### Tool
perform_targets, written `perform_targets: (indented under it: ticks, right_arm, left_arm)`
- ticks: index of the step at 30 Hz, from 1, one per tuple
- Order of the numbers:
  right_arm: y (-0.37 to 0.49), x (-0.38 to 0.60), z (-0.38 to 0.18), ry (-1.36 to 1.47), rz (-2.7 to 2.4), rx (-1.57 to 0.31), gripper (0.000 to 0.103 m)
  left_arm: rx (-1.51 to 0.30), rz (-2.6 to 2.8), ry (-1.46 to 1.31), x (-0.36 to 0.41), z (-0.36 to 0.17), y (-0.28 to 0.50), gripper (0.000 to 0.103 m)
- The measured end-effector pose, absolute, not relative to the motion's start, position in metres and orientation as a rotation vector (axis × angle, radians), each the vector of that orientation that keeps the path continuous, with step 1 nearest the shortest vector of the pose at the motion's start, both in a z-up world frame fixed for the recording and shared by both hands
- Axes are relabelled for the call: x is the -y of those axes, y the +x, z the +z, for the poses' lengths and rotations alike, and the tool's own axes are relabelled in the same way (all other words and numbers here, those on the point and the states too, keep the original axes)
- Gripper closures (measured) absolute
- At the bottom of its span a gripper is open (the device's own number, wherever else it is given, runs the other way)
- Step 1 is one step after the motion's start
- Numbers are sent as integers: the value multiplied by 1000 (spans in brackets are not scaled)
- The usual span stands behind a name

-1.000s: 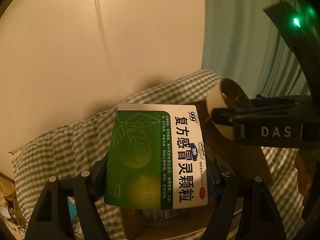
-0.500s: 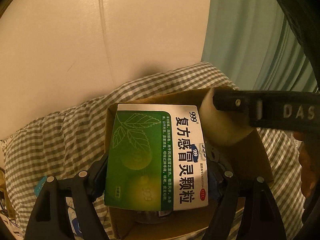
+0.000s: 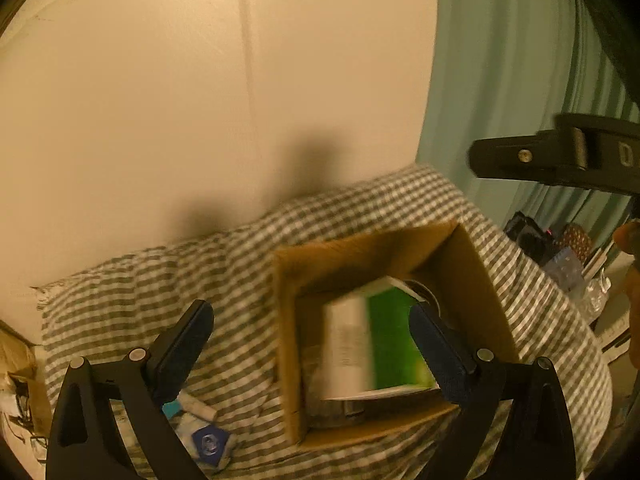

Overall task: Organize objects
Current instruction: 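Move both tools back toward the remaining items on the bed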

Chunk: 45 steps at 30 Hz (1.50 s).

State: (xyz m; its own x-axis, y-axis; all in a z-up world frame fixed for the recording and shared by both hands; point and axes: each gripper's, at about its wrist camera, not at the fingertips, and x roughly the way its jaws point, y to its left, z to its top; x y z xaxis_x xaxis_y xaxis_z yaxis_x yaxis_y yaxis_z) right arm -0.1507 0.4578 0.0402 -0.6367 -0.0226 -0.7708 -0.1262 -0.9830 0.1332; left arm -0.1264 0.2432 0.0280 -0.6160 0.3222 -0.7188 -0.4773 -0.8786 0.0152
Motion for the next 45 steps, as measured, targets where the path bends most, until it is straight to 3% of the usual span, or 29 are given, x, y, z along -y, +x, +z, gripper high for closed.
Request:
perform_targets:
  ticks: [7, 15, 23, 31, 36, 41, 45]
  right_arm:
    - [-117, -414, 99, -1234, 2848, -109, 10]
    - [-82, -350, 127, -1182, 2913, 45, 10]
    - [-64, -290, 137, -1151, 2981, 84, 10]
    - [-62, -239, 93, -1216, 2994, 190, 8]
    - [-66, -209, 54, -1304, 3008, 264, 0]
    - [-78, -180, 14, -1416, 2998, 362, 0]
    - [-93, -166, -24, -1515, 2966, 360, 0]
  left_arm:
    - [-241, 2560, -982, -193, 69, -118, 2]
    - [-194, 2707, -970, -101, 103, -98, 2]
    - [-160, 2808, -1004, -24, 92, -82, 2]
    - [-25, 2792, -1088, 31, 58, -84, 2]
    - [-158, 2800, -1148, 46, 22, -93, 1]
    - [-122, 2751, -1242, 55, -24, -105, 0]
    - [-199, 2721, -1336, 52, -63, -115, 0]
